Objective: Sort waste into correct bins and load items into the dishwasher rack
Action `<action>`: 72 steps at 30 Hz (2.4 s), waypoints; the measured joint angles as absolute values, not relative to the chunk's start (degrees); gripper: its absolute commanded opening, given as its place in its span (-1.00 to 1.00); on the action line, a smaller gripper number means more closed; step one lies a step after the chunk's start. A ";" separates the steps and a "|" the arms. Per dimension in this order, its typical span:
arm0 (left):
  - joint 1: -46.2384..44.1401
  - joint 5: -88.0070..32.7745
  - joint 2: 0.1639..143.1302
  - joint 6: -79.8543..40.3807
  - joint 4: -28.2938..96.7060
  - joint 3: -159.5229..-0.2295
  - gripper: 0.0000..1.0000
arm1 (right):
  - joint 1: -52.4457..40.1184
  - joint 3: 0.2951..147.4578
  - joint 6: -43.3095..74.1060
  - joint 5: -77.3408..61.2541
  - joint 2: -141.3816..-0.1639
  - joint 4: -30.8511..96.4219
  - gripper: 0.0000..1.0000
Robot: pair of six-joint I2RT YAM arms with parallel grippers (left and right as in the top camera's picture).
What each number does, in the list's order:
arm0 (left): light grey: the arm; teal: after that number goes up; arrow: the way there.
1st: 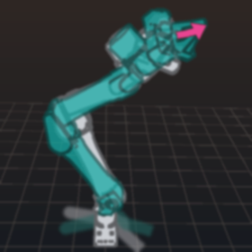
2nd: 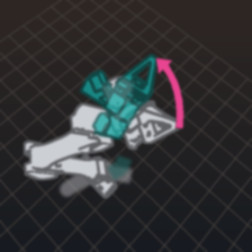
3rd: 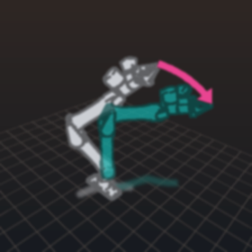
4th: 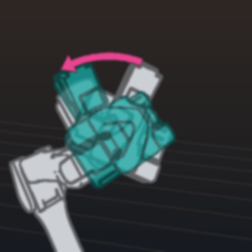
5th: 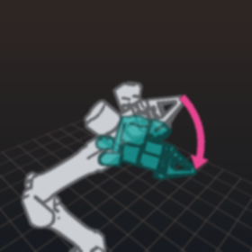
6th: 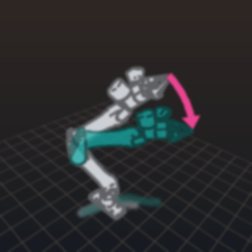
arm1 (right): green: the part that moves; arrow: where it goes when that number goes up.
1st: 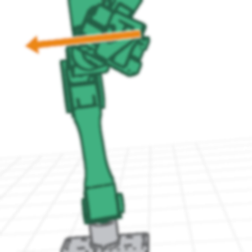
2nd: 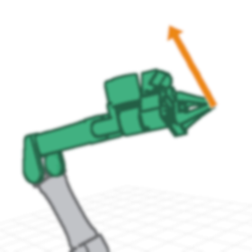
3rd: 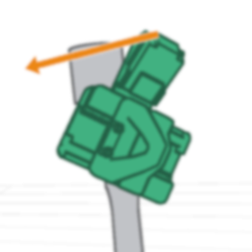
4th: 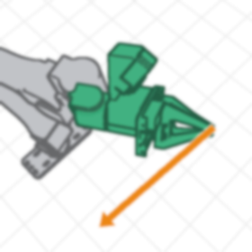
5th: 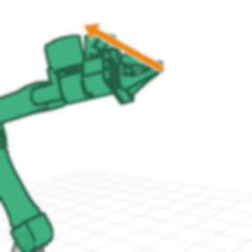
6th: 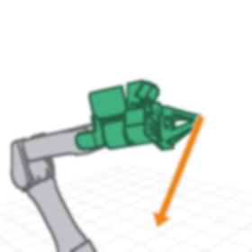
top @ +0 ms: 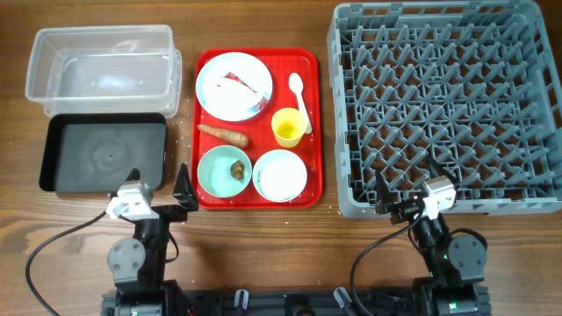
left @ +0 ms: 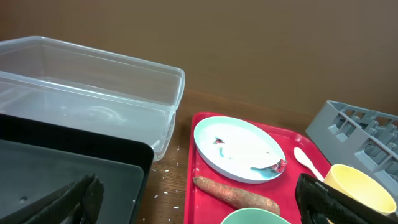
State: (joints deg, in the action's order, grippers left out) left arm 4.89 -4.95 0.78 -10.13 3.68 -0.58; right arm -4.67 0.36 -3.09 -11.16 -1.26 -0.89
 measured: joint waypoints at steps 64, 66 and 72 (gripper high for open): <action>-8.62 -14.33 109.34 -15.86 28.23 -91.24 0.99 | -4.34 65.04 4.97 -21.96 -69.89 30.50 0.99; -10.00 -7.73 110.21 -19.77 28.23 -91.24 0.99 | -4.34 65.04 4.99 -21.61 -69.89 30.74 1.00; -16.03 8.58 112.44 -28.49 27.53 -91.24 0.99 | -4.34 65.04 5.19 -20.25 -69.89 33.71 0.99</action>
